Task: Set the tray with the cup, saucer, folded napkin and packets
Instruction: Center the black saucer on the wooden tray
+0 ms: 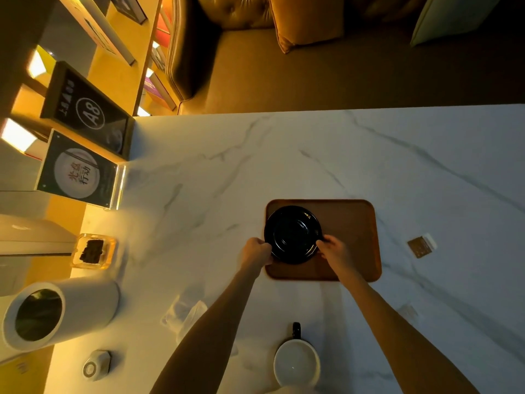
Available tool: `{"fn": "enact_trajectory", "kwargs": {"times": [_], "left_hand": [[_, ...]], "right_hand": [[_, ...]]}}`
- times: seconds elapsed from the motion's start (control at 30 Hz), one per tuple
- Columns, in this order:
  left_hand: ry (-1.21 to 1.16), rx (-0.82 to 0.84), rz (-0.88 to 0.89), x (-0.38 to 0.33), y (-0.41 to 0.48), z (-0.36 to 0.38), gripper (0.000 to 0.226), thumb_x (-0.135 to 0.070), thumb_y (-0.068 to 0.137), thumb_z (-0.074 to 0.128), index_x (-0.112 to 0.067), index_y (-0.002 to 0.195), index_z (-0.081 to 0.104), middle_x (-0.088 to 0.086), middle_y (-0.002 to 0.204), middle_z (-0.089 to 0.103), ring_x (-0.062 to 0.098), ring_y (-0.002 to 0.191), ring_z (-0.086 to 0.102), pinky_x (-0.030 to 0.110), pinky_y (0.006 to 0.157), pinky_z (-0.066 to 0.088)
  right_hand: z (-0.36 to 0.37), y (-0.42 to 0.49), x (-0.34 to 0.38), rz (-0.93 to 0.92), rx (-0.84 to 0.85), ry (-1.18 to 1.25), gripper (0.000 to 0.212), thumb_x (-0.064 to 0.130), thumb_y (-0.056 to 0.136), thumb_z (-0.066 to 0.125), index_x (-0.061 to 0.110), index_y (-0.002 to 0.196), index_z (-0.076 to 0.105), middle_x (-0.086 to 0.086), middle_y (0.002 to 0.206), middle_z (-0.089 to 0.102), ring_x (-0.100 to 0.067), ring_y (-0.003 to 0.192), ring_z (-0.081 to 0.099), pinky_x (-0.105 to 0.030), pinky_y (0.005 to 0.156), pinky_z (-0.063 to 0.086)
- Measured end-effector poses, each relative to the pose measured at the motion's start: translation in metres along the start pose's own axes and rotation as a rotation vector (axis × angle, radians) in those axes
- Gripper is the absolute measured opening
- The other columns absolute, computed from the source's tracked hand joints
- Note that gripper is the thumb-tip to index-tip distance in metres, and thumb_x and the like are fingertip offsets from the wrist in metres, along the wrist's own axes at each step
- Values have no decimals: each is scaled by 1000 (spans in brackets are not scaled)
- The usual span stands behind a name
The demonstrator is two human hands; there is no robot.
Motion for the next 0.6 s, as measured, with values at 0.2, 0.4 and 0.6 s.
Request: {"fn": "enact_trajectory", "kwargs": {"times": [0.2, 0.4, 0.6], "left_hand": [[-33, 18, -20, 2, 3, 2, 7, -5, 90, 52, -10, 88, 56, 13, 79, 69, 30, 84, 74, 46, 88, 60], [-75, -8, -11, 5, 4, 1, 15, -19, 94, 57, -12, 81, 57, 12, 76, 71, 30, 80, 75, 47, 84, 61], [-73, -25, 10, 6, 7, 1, 22, -22, 96, 54, -12, 78, 58, 13, 75, 72, 29, 77, 75, 46, 84, 61]], "right_hand": [[-1, -1, -2, 5, -1, 55, 44, 24, 92, 59, 8, 132, 50, -11, 118, 64, -12, 90, 63, -30, 85, 52], [-2, -1, -2, -17, -21, 67, 42, 26, 91, 59, 8, 129, 55, -12, 116, 67, -18, 95, 66, -30, 84, 54], [-2, -1, -2, -20, -41, 72, 44, 26, 90, 60, 9, 130, 54, -10, 118, 66, -14, 92, 65, -21, 76, 52]]}}
Point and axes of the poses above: each hand's wrist, its own y-axis towards the middle knuckle, its own z-axis out of the palm, x = y × z, the point moved 9 cm from there along y, towards the middle knuckle
